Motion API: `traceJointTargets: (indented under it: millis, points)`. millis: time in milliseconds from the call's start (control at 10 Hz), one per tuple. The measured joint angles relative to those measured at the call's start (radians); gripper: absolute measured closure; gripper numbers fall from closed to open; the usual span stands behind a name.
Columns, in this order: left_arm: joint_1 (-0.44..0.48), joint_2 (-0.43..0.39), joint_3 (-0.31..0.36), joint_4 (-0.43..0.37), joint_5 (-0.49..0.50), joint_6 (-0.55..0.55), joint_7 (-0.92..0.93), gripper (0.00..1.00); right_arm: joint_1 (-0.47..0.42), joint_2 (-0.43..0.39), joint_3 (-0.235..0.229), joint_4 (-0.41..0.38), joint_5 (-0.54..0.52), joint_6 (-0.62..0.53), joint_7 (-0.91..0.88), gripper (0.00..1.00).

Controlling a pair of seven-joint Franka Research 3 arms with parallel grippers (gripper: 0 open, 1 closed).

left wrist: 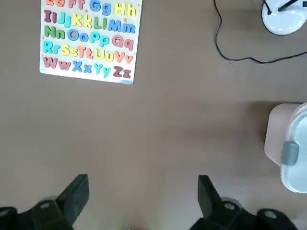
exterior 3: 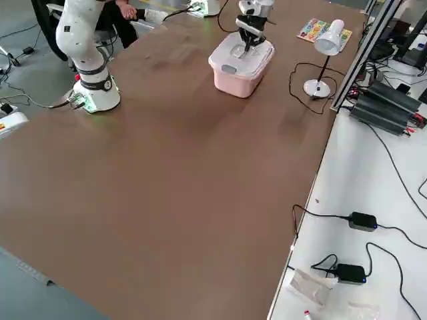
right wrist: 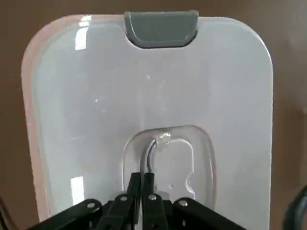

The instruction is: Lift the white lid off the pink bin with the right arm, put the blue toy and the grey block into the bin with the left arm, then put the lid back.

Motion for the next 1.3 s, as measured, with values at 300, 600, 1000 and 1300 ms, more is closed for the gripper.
traceJointTargets:
  millis: [300, 600, 1000, 1300]
  points:
    - [0.000, 0.001, 0.000, 0.000, 0.000, 0.000, 0.001, 0.00, 0.010, 0.000, -0.003, -0.003, 0.000, 0.000, 0.001, 0.95]
    - [-0.003, 0.001, -0.002, 0.002, 0.000, 0.000, 0.001, 0.00, -0.009, 0.000, -0.014, -0.003, 0.001, 0.003, -0.007, 0.95]
    - [-0.010, 0.001, -0.004, 0.012, 0.000, 0.000, 0.001, 0.00, -0.013, 0.002, -0.015, -0.003, -0.001, 0.004, -0.009, 0.95]
    - [-0.010, 0.001, -0.004, 0.012, 0.000, 0.000, 0.001, 0.00, -0.008, 0.008, -0.014, -0.001, -0.006, 0.013, -0.009, 0.95]
